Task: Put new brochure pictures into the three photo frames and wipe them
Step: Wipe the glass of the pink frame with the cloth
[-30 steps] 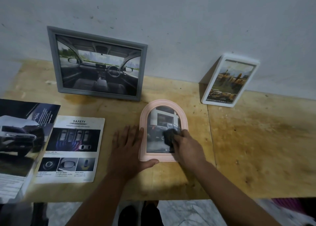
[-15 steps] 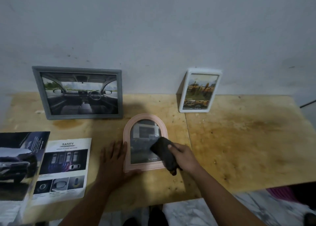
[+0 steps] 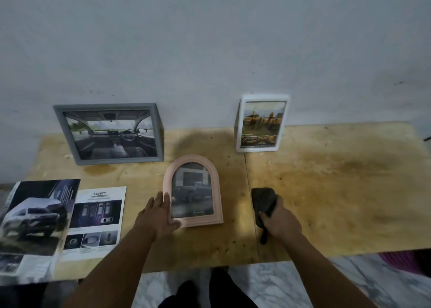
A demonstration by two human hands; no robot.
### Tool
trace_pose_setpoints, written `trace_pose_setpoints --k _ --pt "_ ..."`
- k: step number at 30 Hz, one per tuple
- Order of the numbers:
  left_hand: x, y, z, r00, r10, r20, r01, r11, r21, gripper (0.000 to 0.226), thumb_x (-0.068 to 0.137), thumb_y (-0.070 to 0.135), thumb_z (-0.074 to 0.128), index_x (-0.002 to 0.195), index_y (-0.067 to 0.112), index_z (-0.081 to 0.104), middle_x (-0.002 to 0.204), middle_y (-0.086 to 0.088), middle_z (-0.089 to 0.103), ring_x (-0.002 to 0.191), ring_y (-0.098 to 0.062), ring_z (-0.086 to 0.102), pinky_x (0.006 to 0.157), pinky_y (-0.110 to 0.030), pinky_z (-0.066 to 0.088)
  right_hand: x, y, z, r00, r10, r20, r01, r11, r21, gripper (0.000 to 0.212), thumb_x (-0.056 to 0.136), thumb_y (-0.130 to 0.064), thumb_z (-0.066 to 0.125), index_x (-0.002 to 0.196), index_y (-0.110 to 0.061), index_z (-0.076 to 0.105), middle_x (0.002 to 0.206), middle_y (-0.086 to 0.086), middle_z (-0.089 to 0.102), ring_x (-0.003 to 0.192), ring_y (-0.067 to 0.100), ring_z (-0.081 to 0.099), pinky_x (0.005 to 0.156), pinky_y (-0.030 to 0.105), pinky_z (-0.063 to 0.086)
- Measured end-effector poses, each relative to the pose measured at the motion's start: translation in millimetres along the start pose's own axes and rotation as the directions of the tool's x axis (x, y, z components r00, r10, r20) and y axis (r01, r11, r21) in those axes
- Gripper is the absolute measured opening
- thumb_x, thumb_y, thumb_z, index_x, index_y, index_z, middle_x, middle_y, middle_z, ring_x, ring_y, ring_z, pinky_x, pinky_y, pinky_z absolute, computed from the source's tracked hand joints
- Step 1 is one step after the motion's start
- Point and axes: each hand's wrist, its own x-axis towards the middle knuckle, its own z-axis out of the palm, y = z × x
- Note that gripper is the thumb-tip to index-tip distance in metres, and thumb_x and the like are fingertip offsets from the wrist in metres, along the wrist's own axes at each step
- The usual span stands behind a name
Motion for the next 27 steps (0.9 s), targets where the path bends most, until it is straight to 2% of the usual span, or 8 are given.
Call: trace_pose_setpoints --k 3,5,8,11,13,16,20,27 --pt "-6.0 5.7 2.1 0.998 -0.02 -0.063 0.015 0.996 -0.084 0.105 0.091 0.072 0.052 0.164 0.02 -0.003 0.172 -0.008 0.002 0.157 -0.036 0.012 0.121 -0.051 0.031 -8.6 -4.2 -11.8 0.995 0.065 -0.077 -0.076 0.985 -0.157 0.106 0.074 -0.074 0.065 0.152 -0.029 0.007 0.13 0.011 0.052 0.117 0.036 0.056 0.084 0.048 0.05" --pt "-8.9 7.8 1.3 0.989 -0.048 -0.14 0.021 0.982 -0.188 0.1 0.091 0.071 0.054 0.163 0.021 0.006 0.169 -0.007 0.017 0.15 -0.035 0.027 0.115 -0.048 0.04 -9.9 -14.8 -18.6 0.992 0.003 -0.13 -0.025 0.985 -0.169 0.102 0.082 -0.068 0.063 0.156 -0.03 0.005 0.143 0.013 0.04 0.131 0.039 0.044 0.096 0.053 0.047" --pt "-1.1 9.4 -3.0 0.971 -0.156 -0.179 0.074 0.915 -0.397 0.088 0.09 0.067 0.06 0.155 0.018 0.026 0.155 -0.012 0.037 0.135 -0.035 0.048 0.107 -0.045 0.049 0.0 -47.0 -11.8 0.984 -0.139 -0.111 0.157 0.973 0.172 0.079 0.091 -0.056 0.064 0.156 -0.029 0.029 0.138 0.005 0.054 0.124 0.027 0.056 0.1 0.046 0.053" --pt "12.0 12.9 -7.4 0.951 -0.255 -0.172 0.113 0.81 -0.575 0.059 0.092 0.054 0.066 0.132 0.017 0.046 0.141 -0.014 0.042 0.119 -0.036 0.057 0.102 -0.042 0.05 11.2 -93.6 6.1 0.975 -0.154 0.161 0.062 0.882 0.467 0.069 0.096 -0.035 0.068 0.156 -0.021 0.037 0.143 0.007 0.057 0.125 0.026 0.058 0.104 0.045 0.052" --pt "19.5 13.9 -6.7 0.941 -0.306 -0.141 0.146 0.749 -0.646 0.048 0.094 0.046 0.066 0.127 0.013 0.054 0.14 -0.017 0.039 0.118 -0.038 0.056 0.104 -0.041 0.046 12.6 -119.1 23.8 0.956 -0.165 0.244 0.03 0.878 0.478 0.071 0.096 -0.033 0.068 0.156 -0.017 0.034 0.151 0.009 0.05 0.134 0.029 0.052 0.106 0.042 0.049" --pt "28.1 13.5 -3.9 0.935 -0.333 -0.126 0.142 0.674 -0.725 0.042 0.091 0.046 0.064 0.12 0.015 0.065 0.128 -0.016 0.048 0.105 -0.036 0.059 0.098 -0.044 0.052 12.1 -138.9 41.1 0.961 -0.219 0.169 0.146 0.92 0.364 0.057 0.092 -0.04 0.07 0.143 -0.021 0.053 0.135 0.001 0.063 0.122 0.024 0.061 0.098 0.037 0.053" --pt "48.6 8.2 0.7 0.928 -0.333 -0.169 0.063 0.585 -0.808 0.054 0.075 0.063 0.057 0.117 0.029 0.065 0.109 -0.007 0.064 0.091 -0.025 0.066 0.081 -0.049 0.061 12.4 -144.9 33.5 0.939 -0.32 0.125 0.213 0.827 0.52 0.035 0.093 -0.027 0.072 0.126 -0.03 0.061 0.113 -0.007 0.069 0.109 0.019 0.068 0.077 0.022 0.057" --pt "48.7 50.2 -90.3 0.874 -0.301 -0.381 -0.161 0.559 -0.813 0.041 0.081 0.04 0.057 0.12 0.029 0.059 0.112 -0.003 0.055 0.096 -0.026 0.058 0.089 -0.045 0.055 23.0 -180.1 -22.7 0.88 -0.41 -0.238 0.472 0.71 0.522 0.031 0.095 -0.032 0.07 0.116 -0.048 0.055 0.107 -0.018 0.063 0.1 0.004 0.063 0.087 0.03 0.058"
